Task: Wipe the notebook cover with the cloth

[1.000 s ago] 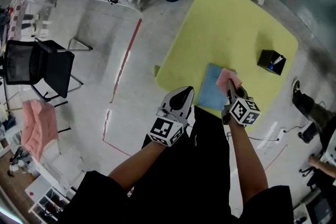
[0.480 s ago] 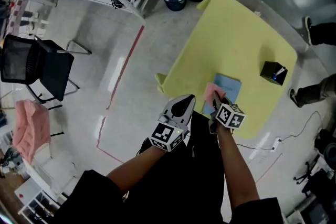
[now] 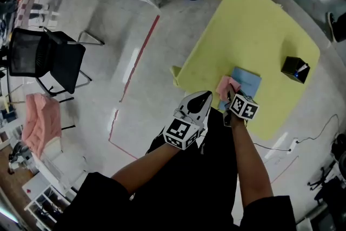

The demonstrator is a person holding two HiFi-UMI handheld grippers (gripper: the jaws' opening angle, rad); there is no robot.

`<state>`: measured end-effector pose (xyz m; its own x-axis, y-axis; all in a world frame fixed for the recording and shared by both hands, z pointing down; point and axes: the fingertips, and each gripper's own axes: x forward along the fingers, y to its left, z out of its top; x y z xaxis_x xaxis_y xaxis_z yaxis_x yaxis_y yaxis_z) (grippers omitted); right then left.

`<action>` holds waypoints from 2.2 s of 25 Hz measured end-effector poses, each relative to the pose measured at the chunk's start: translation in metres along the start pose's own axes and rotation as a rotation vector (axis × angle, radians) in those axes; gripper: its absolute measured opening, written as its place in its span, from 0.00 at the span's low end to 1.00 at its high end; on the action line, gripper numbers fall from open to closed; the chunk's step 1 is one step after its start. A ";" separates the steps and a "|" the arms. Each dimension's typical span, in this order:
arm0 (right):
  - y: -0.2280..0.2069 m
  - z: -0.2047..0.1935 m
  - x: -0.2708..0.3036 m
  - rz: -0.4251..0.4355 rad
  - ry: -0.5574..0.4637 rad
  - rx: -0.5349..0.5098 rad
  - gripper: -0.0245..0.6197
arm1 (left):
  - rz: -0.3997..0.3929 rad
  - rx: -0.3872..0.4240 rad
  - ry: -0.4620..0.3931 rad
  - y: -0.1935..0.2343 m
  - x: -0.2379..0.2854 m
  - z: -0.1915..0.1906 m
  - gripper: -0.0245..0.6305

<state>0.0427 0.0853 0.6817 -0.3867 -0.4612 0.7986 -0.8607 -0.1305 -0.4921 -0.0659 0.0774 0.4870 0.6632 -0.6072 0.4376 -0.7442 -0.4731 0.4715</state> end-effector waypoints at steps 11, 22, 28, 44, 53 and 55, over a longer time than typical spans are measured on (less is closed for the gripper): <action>-0.009 -0.003 0.001 0.049 0.042 -0.022 0.09 | 0.030 0.024 0.037 -0.022 0.018 -0.011 0.05; -0.022 -0.004 -0.008 0.036 0.035 -0.043 0.09 | 0.060 0.023 0.025 -0.022 0.012 -0.011 0.05; -0.031 -0.001 -0.014 0.010 0.031 -0.089 0.09 | 0.055 0.016 0.021 -0.039 0.017 -0.016 0.05; -0.049 -0.004 -0.024 0.008 0.025 -0.051 0.09 | 0.025 0.052 0.056 -0.057 0.027 -0.028 0.05; -0.062 -0.002 -0.033 -0.005 0.030 -0.077 0.09 | 0.012 0.055 0.066 -0.069 0.037 -0.030 0.05; -0.067 -0.003 -0.036 -0.012 0.032 -0.079 0.09 | 0.011 0.056 0.076 -0.069 0.038 -0.034 0.05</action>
<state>0.1131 0.1128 0.6869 -0.3855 -0.4316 0.8156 -0.8882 -0.0658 -0.4546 0.0138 0.1084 0.4967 0.6572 -0.5639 0.5002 -0.7537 -0.5025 0.4236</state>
